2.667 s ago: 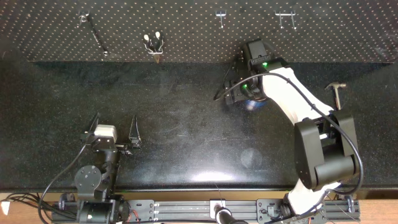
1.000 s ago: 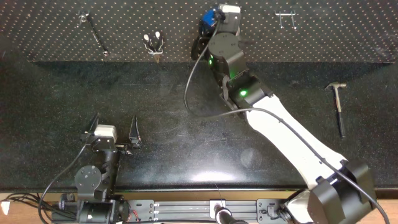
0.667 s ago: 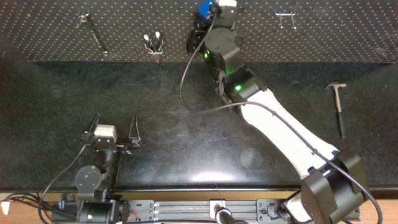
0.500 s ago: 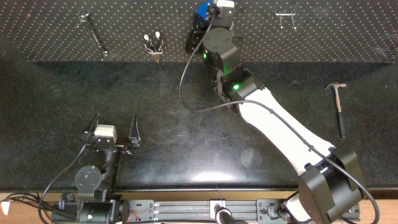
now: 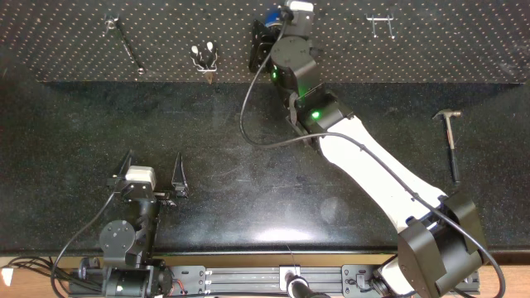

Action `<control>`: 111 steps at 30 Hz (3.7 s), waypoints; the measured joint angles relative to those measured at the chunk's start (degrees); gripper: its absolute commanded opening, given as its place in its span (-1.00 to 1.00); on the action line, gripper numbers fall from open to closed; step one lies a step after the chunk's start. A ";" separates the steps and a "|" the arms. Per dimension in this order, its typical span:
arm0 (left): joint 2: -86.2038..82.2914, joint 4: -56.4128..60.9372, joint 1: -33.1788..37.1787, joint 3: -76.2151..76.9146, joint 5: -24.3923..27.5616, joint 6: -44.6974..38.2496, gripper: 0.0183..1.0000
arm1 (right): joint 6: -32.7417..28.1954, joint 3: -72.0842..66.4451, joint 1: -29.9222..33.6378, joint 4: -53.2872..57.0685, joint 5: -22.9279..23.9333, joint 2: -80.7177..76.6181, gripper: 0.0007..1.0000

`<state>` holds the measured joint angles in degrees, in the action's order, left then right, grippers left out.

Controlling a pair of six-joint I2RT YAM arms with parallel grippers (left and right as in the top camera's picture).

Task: Place Tools Onto Pegboard

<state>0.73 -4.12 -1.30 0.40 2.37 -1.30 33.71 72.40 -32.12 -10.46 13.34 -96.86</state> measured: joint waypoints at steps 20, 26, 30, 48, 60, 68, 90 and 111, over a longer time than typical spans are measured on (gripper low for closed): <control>0.00 0.00 0.00 0.00 0.00 0.00 0.99 | 8.50 12.96 5.20 28.11 -28.13 0.33 -0.21; 0.00 0.00 0.00 0.00 0.00 0.00 0.99 | 7.56 14.62 6.12 47.65 -21.11 5.16 -0.21; 0.00 0.00 0.00 0.00 0.00 0.00 0.99 | 6.05 -4.68 12.26 50.12 -8.33 27.56 -0.13; 0.00 -0.02 -0.04 0.00 -0.22 0.00 0.99 | -61.70 -9.16 64.94 58.47 -7.43 0.74 0.62; 0.00 -0.04 -0.04 0.00 -0.22 0.00 0.99 | -68.32 -6.47 65.88 59.30 -16.11 -5.84 0.64; 0.00 -0.04 -0.04 0.00 -0.22 0.00 0.99 | -67.43 -3.15 66.69 64.28 -16.79 -9.70 0.64; 0.00 0.07 -0.04 0.07 -0.22 0.00 0.99 | -55.41 -19.78 64.08 32.68 -31.21 7.32 -0.85; 0.00 -0.13 -0.04 0.04 -0.24 0.00 0.99 | -27.71 -43.50 34.91 -15.10 -30.82 32.20 -0.85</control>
<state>0.73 -4.25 -1.34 0.45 2.13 -1.30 6.00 28.91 2.79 -25.56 -17.47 -64.66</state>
